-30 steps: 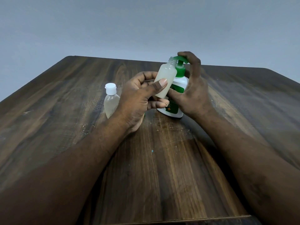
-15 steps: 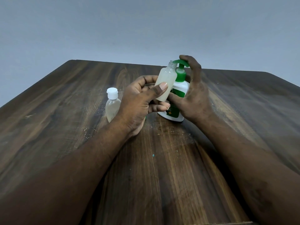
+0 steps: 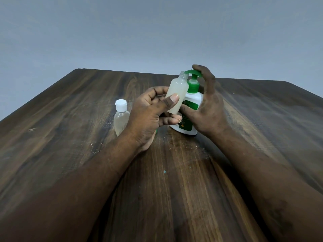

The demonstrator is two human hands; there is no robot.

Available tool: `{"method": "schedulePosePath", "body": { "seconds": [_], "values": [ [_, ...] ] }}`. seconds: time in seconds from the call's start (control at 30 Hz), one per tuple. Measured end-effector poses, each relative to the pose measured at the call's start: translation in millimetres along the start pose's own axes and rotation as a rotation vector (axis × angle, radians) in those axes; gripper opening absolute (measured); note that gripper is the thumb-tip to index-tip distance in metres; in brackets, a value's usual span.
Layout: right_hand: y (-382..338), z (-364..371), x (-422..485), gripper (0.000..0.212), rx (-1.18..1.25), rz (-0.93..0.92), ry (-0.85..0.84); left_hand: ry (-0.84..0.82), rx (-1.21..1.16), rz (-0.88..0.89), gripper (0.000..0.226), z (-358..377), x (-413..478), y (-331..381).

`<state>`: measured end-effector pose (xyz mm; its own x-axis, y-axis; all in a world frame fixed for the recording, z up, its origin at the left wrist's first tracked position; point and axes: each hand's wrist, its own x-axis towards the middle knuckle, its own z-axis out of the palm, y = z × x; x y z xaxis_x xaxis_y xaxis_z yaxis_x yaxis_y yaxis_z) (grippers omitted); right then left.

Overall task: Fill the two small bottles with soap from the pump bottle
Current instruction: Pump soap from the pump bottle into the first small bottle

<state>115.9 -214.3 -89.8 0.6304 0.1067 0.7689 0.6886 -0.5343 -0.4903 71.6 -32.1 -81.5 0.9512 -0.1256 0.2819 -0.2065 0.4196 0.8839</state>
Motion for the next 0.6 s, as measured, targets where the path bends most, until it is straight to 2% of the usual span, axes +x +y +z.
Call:
{"method": "schedulePosePath", "body": {
  "seconds": [0.13, 0.43, 0.6],
  "values": [
    [1.4, 0.6, -0.7, 0.086, -0.009, 0.009, 0.003, 0.0, -0.005, -0.007, 0.033, 0.6, -0.6, -1.0],
    [-2.3, -1.2, 0.0, 0.097, -0.005, 0.008, -0.015, 0.001, -0.014, 0.005, 0.043, 1.4, -0.1, 1.5],
    [1.9, 0.3, -1.4, 0.089, 0.009, 0.03, -0.017, 0.001, -0.004, 0.001, 0.042, 2.6, -1.9, 1.2]
  ]
}}
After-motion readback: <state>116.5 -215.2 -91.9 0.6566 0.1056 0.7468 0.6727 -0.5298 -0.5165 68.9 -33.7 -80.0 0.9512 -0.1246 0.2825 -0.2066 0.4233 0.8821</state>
